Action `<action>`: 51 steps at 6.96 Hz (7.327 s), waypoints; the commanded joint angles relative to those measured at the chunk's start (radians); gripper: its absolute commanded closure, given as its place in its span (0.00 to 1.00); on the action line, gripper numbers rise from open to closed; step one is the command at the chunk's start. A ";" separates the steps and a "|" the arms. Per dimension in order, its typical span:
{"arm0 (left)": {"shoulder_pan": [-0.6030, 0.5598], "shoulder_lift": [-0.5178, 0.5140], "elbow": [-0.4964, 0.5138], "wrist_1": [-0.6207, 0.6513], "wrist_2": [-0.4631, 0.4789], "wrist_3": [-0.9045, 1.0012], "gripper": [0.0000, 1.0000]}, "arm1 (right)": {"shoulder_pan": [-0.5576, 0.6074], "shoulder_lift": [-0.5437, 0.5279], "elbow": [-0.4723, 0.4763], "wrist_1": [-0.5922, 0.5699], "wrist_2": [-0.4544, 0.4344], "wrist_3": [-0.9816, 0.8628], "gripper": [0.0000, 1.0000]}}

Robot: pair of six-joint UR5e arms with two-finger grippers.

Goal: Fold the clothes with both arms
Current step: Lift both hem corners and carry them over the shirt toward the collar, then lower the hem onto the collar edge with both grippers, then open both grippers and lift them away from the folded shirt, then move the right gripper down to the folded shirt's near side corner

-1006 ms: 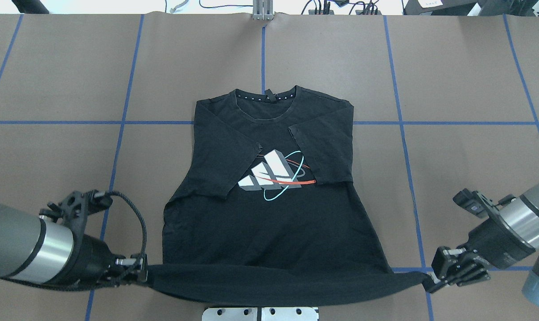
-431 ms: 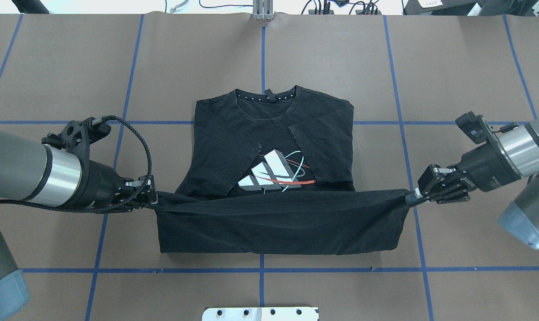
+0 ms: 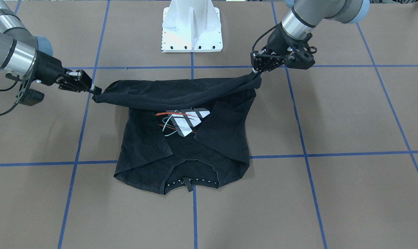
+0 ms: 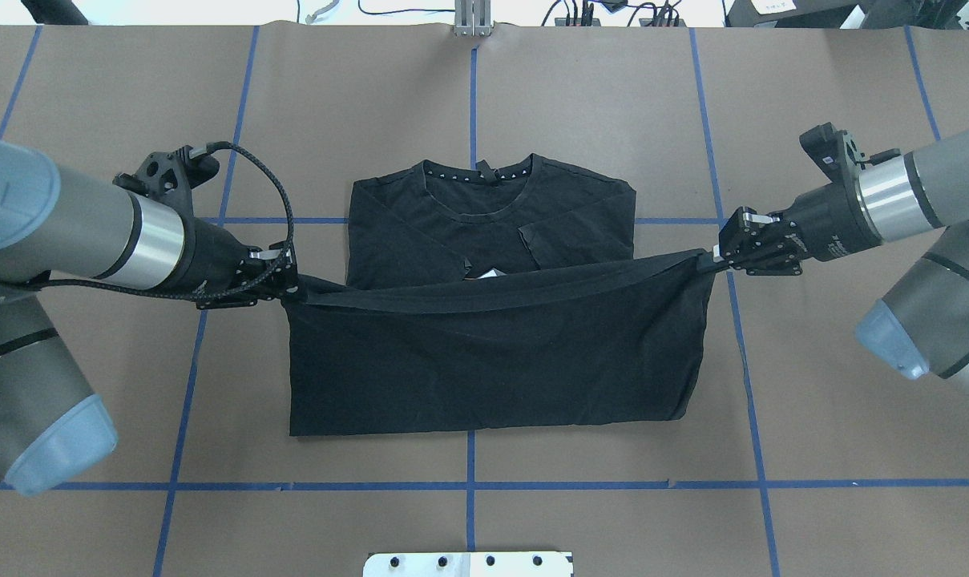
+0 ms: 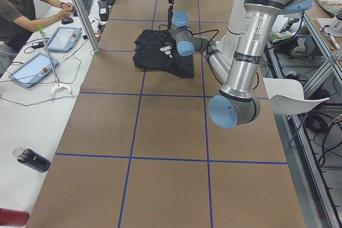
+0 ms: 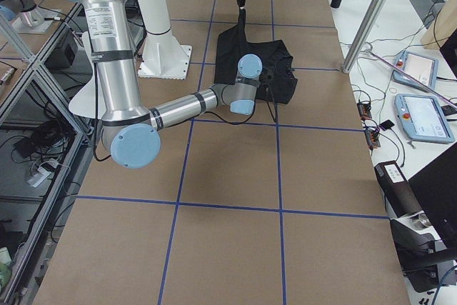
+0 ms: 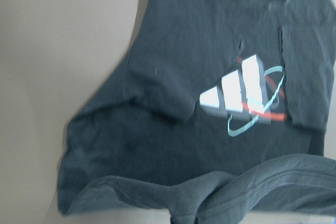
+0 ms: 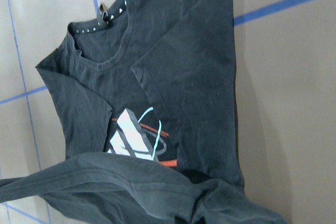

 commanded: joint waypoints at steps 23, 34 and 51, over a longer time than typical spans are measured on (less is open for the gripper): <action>-0.101 -0.201 0.581 -0.393 0.087 0.025 0.00 | -0.054 0.241 -0.369 -0.003 -0.443 -0.196 0.00; -0.170 -0.040 0.342 -0.383 0.044 0.035 0.00 | -0.049 0.149 -0.231 -0.029 -0.374 -0.191 0.00; -0.180 0.071 0.176 -0.341 0.004 0.035 0.00 | -0.347 -0.022 0.044 -0.336 -0.321 -0.113 0.36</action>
